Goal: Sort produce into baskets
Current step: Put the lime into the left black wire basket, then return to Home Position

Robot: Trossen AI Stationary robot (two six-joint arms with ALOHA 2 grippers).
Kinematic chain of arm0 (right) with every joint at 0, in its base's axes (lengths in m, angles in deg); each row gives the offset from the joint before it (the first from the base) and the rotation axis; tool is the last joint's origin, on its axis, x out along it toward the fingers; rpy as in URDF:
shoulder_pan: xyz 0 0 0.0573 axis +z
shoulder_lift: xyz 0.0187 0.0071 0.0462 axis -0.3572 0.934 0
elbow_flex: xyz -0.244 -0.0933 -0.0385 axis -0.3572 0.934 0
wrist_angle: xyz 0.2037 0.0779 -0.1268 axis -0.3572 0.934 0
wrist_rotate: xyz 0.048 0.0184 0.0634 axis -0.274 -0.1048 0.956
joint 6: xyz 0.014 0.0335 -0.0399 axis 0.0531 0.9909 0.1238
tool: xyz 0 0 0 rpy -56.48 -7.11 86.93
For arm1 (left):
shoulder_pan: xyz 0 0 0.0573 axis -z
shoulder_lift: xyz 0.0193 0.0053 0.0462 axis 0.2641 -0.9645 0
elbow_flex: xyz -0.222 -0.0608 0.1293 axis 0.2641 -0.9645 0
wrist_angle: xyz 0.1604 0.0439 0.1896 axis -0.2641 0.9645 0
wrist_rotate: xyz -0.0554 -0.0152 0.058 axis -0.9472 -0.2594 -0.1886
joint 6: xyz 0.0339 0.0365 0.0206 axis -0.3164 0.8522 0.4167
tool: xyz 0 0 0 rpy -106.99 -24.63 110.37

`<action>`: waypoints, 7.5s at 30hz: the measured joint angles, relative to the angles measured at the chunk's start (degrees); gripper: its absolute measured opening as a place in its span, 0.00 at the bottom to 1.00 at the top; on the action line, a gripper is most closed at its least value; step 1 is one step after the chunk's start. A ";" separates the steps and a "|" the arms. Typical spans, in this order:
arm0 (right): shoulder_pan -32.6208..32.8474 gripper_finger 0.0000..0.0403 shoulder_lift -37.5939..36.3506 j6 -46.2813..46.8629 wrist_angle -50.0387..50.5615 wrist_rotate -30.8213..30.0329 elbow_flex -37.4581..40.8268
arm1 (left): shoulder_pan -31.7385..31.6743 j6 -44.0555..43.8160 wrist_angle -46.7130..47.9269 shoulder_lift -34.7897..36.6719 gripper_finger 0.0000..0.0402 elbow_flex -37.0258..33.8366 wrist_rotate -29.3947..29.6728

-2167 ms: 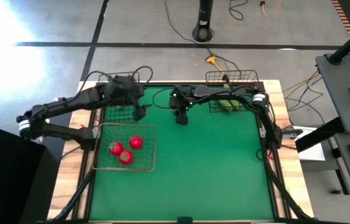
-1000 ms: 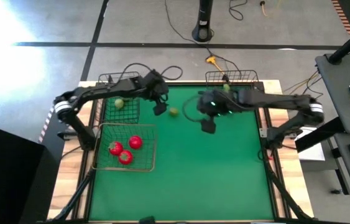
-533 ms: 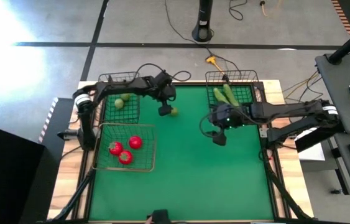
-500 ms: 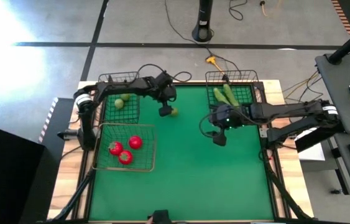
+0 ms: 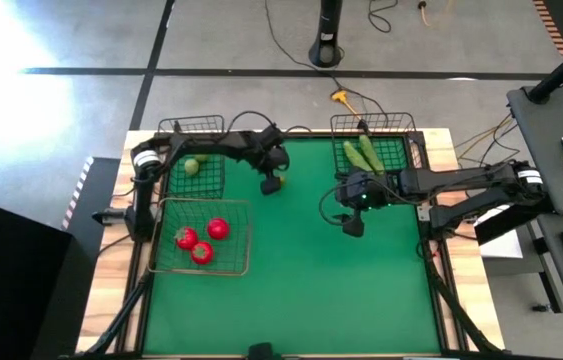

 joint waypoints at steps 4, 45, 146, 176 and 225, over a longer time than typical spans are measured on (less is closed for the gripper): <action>0.00 0.81 -0.02 -0.31 -0.48 -0.10 -0.01 | 0.07 -0.96 -0.06 -0.05 0.74 -0.11 1.33; 1.04 0.81 -0.33 4.09 14.40 -5.37 -15.29 | 5.15 -5.37 -11.03 25.52 0.34 -6.20 0.74; 11.23 0.03 -65.60 1.68 -29.99 -5.82 46.07 | 26.42 -21.11 -38.00 112.88 0.58 -77.50 11.87; 10.85 0.03 -64.97 -5.18 -38.21 -5.37 53.24 | 26.42 -22.99 -28.88 115.36 0.00 -77.55 13.37; 10.86 0.03 -59.56 -12.00 -37.57 -11.39 53.16 | 26.42 -23.65 -27.91 110.81 0.00 -76.85 24.50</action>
